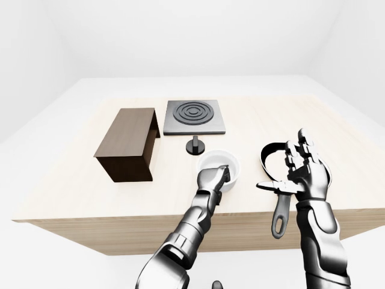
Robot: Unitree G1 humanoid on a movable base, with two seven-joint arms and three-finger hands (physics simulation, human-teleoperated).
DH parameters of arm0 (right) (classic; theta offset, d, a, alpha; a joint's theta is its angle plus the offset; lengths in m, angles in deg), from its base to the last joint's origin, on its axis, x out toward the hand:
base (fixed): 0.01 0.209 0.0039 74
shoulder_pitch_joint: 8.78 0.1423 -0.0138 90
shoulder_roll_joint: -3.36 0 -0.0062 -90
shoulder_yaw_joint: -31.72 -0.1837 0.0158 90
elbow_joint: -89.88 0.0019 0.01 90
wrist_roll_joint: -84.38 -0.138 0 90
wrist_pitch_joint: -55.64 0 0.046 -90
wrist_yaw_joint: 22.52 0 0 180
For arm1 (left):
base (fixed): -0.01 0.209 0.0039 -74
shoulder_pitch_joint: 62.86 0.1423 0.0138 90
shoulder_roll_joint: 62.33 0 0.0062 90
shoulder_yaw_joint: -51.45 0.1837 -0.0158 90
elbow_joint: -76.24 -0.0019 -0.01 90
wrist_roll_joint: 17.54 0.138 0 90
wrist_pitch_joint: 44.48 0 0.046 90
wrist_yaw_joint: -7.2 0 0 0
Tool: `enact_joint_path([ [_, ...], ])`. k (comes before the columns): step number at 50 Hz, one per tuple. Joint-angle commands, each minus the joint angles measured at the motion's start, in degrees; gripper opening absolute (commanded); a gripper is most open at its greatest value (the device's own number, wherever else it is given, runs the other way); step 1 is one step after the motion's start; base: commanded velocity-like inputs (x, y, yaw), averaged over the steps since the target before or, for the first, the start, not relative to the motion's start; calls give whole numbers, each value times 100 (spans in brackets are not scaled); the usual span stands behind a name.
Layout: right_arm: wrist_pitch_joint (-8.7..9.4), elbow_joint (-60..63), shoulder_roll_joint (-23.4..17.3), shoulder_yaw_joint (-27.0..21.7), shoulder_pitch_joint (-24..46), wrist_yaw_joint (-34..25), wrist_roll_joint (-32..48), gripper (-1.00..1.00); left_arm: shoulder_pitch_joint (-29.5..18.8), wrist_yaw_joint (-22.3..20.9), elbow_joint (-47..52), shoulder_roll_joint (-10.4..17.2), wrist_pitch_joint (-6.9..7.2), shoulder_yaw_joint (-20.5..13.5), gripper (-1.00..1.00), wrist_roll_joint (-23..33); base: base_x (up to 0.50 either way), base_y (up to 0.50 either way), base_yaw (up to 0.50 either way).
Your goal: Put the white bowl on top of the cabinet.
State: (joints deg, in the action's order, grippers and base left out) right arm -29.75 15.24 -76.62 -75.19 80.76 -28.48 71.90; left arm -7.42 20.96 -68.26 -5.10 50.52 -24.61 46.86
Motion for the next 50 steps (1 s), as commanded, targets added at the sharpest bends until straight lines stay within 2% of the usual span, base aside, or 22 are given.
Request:
enact_joint_path([
  [1,25,32,-2,-6,-8,-3,-18,100,33,26,123,14,0,66,-100,40,0,0,0],
  [8,18,50,16,11,-37,-30,-8,100,-11,-463,693,215,0,39,-100,301,0,0,0],
  [11,18,50,18,11,-37,-32,-7,100,-2,-488,720,214,0,27,-100,332,0,0,0],
  [12,-12,44,30,37,-53,-45,21,100,-121,-754,928,374,0,-16,-100,419,0,0,0],
  [14,-27,34,41,51,-59,-48,37,100,-177,-916,1007,446,0,-66,-100,501,0,0,0],
  [24,-87,40,79,106,-115,-80,98,100,-75,-1271,1371,522,0,-114,-100,766,0,0,0],
  [38,-133,60,133,181,-174,-111,173,100,57,-1989,2225,647,0,-144,-100,1341,0,0,0],
  [50,-194,21,175,281,-207,-134,263,100,79,-2339,2909,624,0,-225,-100,1615,0,0,0],
])
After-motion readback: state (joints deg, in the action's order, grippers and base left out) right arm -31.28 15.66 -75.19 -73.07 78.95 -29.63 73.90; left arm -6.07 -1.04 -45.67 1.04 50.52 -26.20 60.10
